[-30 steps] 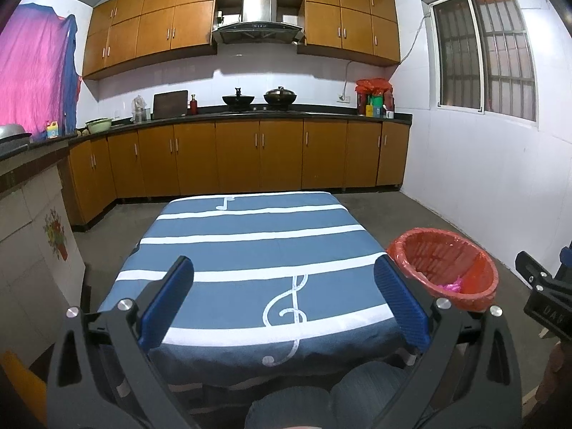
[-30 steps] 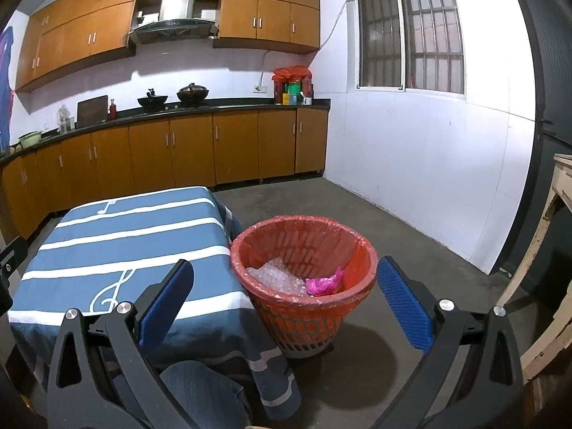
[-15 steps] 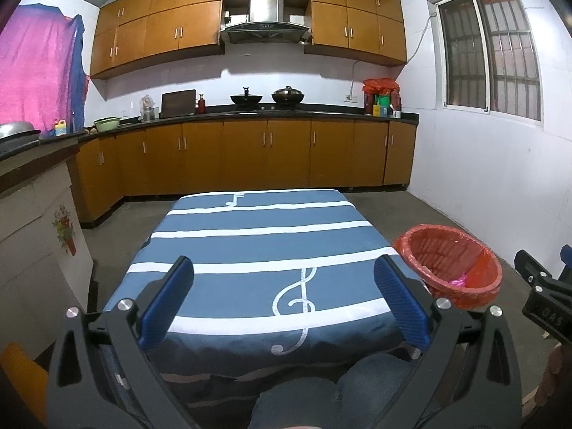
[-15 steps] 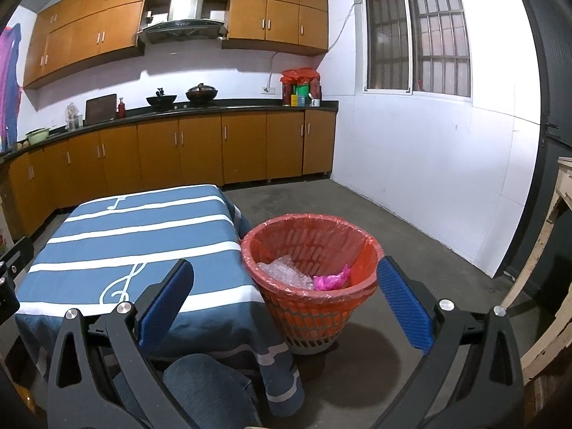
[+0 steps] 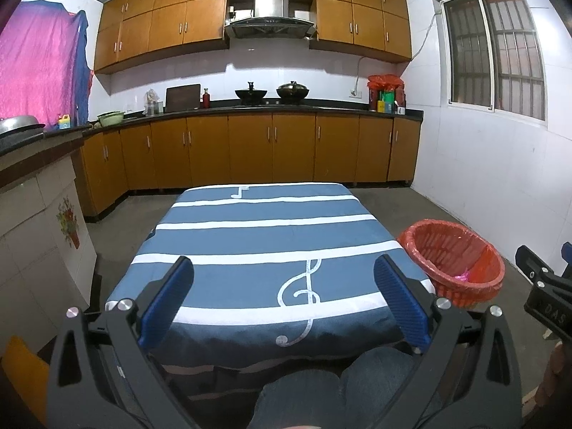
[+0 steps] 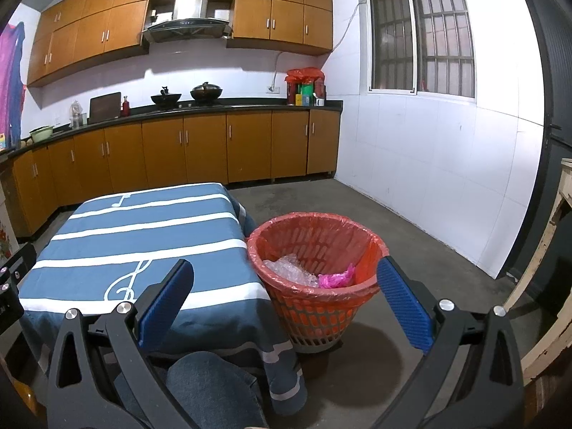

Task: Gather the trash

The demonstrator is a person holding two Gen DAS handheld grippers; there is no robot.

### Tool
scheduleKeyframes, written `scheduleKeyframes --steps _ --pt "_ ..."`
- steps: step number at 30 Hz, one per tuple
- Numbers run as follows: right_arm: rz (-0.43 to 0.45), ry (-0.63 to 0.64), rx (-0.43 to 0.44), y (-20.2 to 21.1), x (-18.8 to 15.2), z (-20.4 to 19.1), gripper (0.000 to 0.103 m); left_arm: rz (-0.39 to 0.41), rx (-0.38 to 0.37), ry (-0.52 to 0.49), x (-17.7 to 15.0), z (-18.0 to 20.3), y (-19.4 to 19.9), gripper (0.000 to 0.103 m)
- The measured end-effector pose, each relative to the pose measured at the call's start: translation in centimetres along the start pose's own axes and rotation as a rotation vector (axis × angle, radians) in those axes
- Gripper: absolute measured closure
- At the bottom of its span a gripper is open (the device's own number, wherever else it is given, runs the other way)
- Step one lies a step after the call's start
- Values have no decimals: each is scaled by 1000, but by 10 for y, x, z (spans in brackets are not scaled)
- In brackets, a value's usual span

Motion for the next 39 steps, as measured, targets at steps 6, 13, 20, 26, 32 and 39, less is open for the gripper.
scheduleKeyframes --steps 6,13,20,26,32,39 --pt "-1 -3 -2 0 -1 1 2 0 -1 -1 -1 1 1 4" --pt "-3 -7 -5 0 -2 2 2 -3 -11 -3 -2 3 0 4" --pt "-6 -11 -11 0 -2 4 2 -9 -19 -4 -4 5 0 4" --pt "-9 -15 -15 0 -2 5 2 -16 -22 -5 -5 7 -1 4" --pt "-11 -17 -17 -1 -2 6 2 -16 -23 -3 -5 7 -2 4" --pt "-11 -17 -17 -1 -2 6 2 -17 -24 -4 -5 7 -2 4"
Point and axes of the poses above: each gripper's, at about its wrist camera, not at the fingertips, and y roughly against the way its jaws point, z to its right, x to its top, the point moved 7 cm from there along -y, roughly the way its jaws point, and after that the axes turned 11 degrees about z, right-handed, at the moved point
